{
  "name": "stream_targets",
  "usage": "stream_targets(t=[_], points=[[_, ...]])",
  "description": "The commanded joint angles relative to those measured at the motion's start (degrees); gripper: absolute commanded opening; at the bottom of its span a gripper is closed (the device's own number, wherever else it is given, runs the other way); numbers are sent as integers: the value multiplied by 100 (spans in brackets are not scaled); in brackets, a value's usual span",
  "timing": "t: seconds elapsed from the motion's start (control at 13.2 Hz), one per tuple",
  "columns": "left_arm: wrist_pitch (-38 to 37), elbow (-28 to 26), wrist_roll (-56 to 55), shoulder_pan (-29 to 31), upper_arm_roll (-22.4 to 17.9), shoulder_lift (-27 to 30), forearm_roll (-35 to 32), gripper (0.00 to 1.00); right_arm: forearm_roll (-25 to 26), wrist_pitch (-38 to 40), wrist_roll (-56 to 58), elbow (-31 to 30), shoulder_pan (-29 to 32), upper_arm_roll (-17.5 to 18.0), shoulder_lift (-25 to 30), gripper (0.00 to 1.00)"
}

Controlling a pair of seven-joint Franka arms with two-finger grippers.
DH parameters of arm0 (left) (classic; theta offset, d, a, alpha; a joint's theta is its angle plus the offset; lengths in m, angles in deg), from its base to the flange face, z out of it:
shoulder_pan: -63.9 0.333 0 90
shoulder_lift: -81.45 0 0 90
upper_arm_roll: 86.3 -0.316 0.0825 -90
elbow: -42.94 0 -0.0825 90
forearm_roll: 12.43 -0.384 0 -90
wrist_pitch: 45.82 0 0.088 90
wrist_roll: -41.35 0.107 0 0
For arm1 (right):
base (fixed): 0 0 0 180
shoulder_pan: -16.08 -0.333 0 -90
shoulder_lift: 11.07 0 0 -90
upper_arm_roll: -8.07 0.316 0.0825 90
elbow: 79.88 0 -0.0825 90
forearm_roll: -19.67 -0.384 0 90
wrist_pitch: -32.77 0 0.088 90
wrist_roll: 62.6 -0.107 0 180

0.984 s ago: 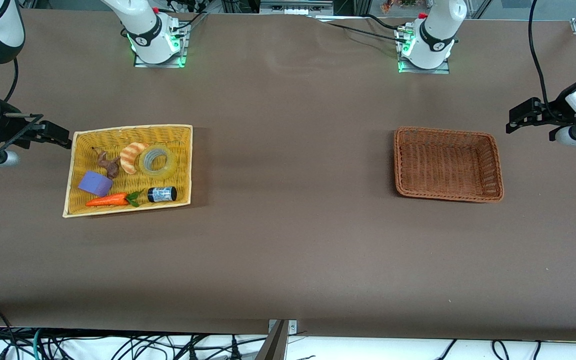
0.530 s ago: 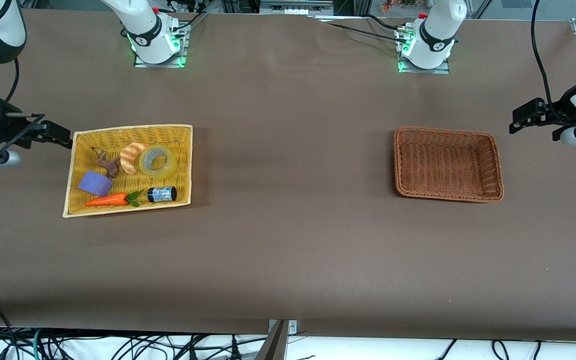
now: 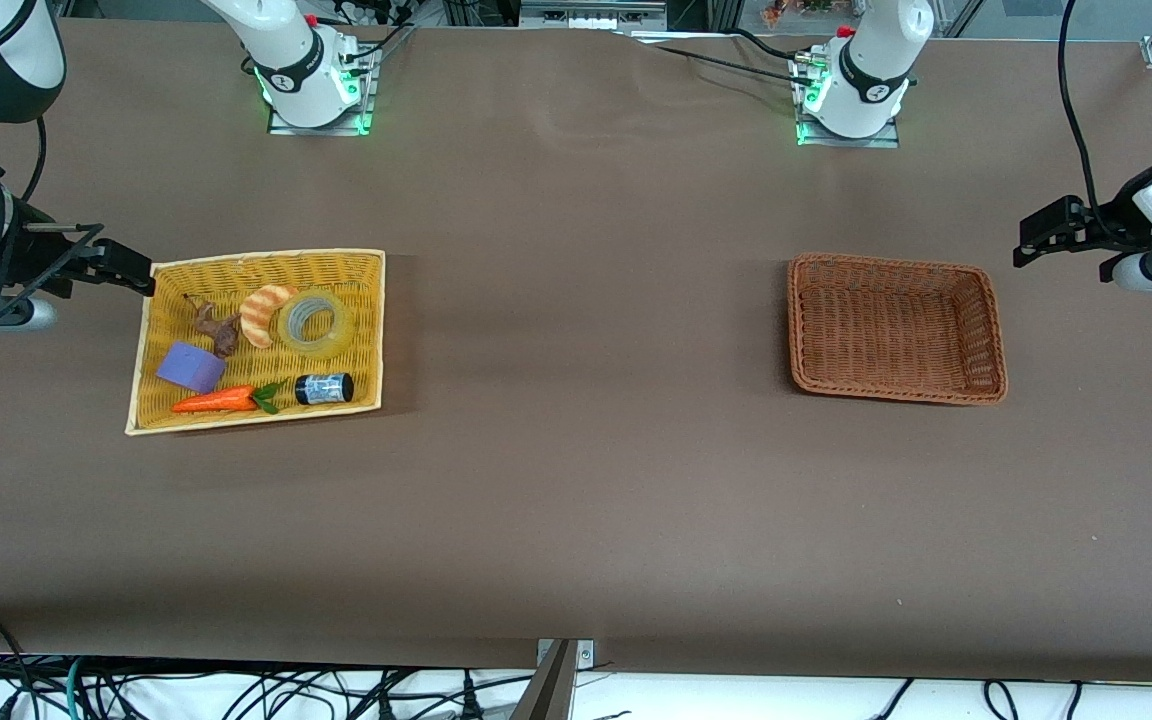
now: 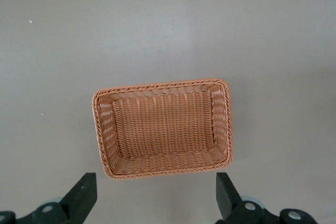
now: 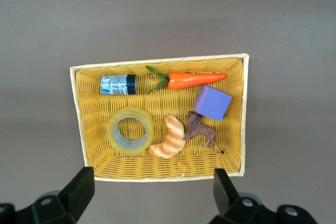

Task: Transfer tape with both arms
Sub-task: 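Reach the right gripper down into the yellow tray onto the tape roll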

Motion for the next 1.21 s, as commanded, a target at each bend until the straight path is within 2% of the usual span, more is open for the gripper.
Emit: stream_targets(t=[0.0, 0.23, 0.38, 0.53, 0.76, 0.98, 1.14], points=[[-9, 116, -30, -5, 5, -57, -129, 100, 89, -53, -55, 29, -18, 47, -161, 100], [-9, 116, -21, -23, 5, -57, -129, 100, 37, -623, -73, -234, -27, 64, -346, 100], [-9, 116, -12, 4, -4, -57, -129, 100, 45, -712, -64, -488, -36, 91, -346, 100], [-9, 116, -12, 12, -21, -48, -121, 100, 1, -1071, -82, -1083, -36, 100, -391, 100], [-9, 116, -12, 30, -30, -57, -121, 100, 1, -1422, -64, -1647, -54, 258, -548, 100], [-35, 107, -12, 48, -30, -48, -129, 100, 19, -2547, -29, -2833, -62, 407, -601, 100], [26, 116, -12, 91, -39, -57, -121, 100, 19, -3030, -20, -3239, -62, 407, -759, 100]])
